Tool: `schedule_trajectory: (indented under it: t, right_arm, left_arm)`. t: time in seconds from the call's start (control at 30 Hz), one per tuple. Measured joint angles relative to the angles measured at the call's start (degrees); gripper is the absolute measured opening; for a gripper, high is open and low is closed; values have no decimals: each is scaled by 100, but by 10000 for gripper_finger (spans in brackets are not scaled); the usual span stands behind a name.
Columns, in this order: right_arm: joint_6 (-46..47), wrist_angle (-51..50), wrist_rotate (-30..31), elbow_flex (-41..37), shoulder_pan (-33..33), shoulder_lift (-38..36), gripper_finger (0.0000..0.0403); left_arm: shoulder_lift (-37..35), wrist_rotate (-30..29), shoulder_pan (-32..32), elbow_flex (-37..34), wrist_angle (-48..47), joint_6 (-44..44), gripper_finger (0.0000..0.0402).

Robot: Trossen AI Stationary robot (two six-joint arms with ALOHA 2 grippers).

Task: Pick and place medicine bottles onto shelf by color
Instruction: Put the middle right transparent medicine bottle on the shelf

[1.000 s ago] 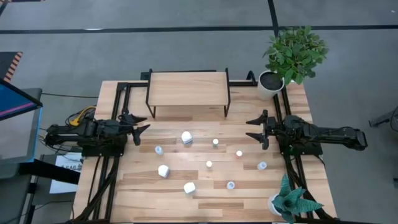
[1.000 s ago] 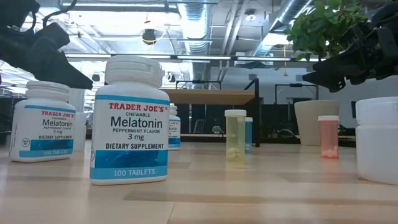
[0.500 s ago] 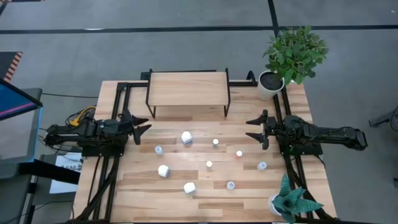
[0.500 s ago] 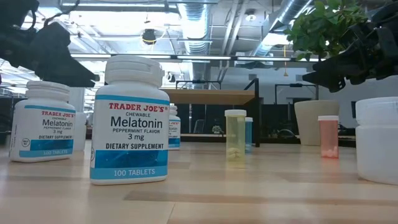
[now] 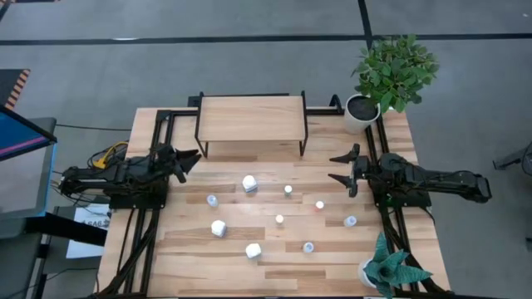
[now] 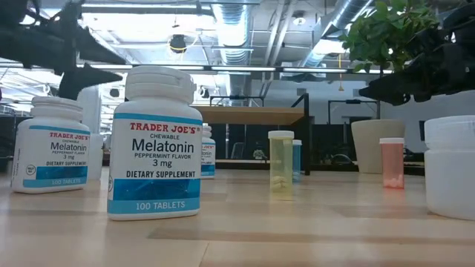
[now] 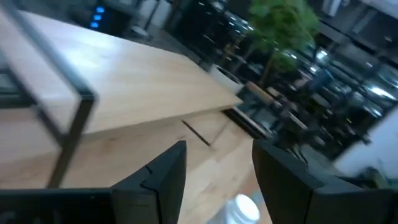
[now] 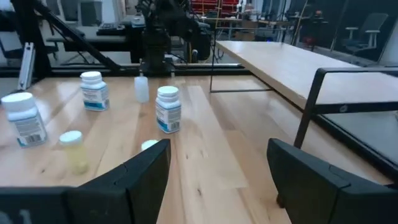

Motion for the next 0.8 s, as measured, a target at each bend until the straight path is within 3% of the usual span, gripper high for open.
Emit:
schedule_trajectory:
  t: [0.2, 0.33, 0.47, 0.8]
  right_arm:
    - [2053, 482, 268, 0, 36, -6, 291]
    - [3090, 610, 416, 0, 23, -1, 291]
    - [3969, 619, 448, 0, 23, -1, 291]
    - [6654, 1575, 259, 1, 364, 1, 291]
  left_arm:
    - [47, 1185, 0, 0, 343, 747, 171]
    - [302, 1779, -2, 4, 1113, 1579, 171]
    - [744, 1663, -2, 9, 2067, 1756, 171]
    - [2157, 1569, -2, 13, 3913, 883, 171]
